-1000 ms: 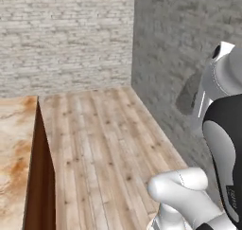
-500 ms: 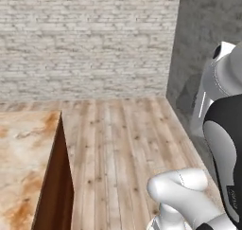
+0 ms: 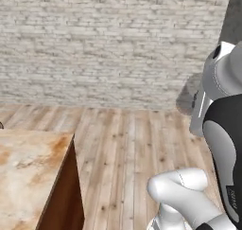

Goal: There is a bowl on the dining counter. Grab a lemon wedge from the fridge and place it in the bowl. Then get the liquor bottle and glass cup from the cabinet and place them next to the bowl.

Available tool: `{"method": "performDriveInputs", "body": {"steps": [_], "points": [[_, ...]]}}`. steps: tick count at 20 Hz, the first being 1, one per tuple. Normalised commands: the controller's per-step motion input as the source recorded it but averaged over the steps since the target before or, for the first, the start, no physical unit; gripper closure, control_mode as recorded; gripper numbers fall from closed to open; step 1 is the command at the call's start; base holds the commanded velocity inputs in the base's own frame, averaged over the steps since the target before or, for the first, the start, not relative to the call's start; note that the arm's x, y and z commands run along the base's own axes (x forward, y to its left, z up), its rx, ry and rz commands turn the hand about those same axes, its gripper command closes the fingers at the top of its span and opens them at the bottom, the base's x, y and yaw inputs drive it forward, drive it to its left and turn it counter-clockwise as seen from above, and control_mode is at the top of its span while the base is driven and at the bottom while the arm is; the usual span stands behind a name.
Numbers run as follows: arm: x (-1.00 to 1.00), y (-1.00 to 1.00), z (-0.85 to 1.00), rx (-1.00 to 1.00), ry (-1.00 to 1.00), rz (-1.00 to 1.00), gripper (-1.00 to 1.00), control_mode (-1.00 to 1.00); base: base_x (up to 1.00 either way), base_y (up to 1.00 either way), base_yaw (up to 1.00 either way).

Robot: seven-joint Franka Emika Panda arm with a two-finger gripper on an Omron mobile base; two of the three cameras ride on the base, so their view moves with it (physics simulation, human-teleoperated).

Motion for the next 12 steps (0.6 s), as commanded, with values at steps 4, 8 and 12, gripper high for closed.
{"method": "performDriveInputs", "body": {"steps": [4,8,12], "points": [[0.0,0.0,0.0,0.0,0.0,0.0,1.0,1.0,1.0,0.0,0.37],[0.0,0.0,0.0,0.0,0.0,0.0,1.0,1.0,1.0,0.0,0.42],[0.0,0.0,0.0,0.0,0.0,0.0,1.0,1.0,1.0,0.0,0.42]]}}
